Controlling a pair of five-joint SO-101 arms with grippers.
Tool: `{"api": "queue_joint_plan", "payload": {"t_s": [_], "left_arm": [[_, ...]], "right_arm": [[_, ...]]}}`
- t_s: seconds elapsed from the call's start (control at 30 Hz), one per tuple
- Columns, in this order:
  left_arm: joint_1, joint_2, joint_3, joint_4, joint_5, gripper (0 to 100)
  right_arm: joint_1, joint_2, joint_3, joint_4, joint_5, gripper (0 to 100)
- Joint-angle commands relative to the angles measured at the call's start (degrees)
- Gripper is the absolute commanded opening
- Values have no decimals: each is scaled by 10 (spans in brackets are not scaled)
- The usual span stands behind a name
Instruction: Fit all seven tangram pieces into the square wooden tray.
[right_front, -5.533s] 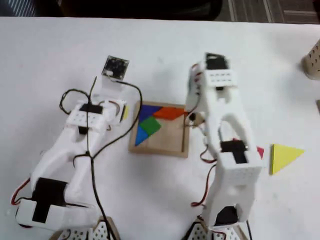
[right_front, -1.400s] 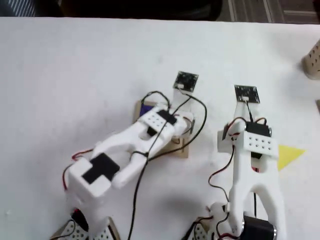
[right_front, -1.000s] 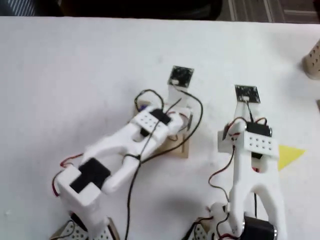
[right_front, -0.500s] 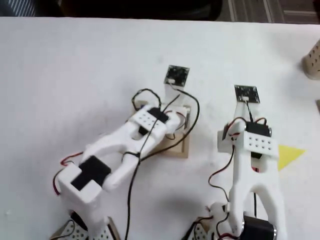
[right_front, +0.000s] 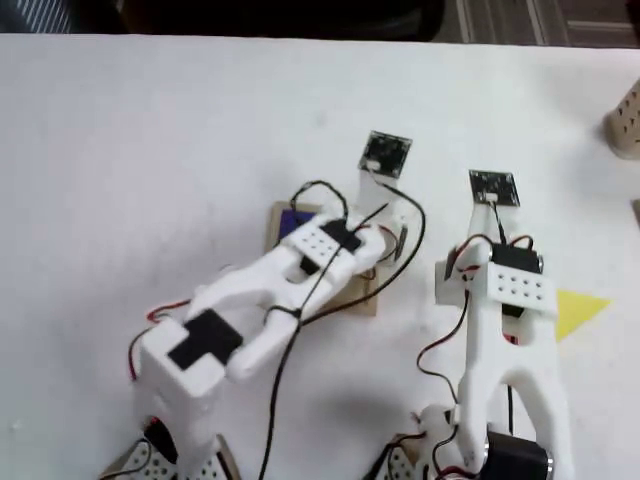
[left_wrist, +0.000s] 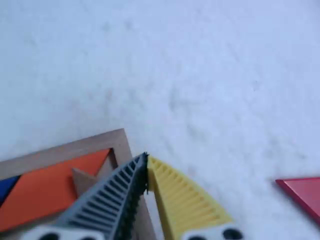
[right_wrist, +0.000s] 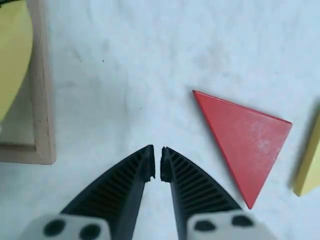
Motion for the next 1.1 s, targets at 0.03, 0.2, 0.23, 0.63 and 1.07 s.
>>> {"api": "queue_joint_plan", "payload": {"t_s": [0.03,0.2,0.23,0.63,1.07], "left_arm": [[9,22,-66,46,-13,21],[14,7,-49,119,-16,20],[14,-3,-36,127,-16,20],[12,-113,129,91,-16,21],[13,-155,142,-43,-17,21]], "right_arm": [[5,-23,-3,-8,7,23],[5,-23,-3,-11,8,23],[5,-23,-3,-11,8,23],[-4,-23,5,-12,23,23],[-4,-24,5,-12,23,23]]}}
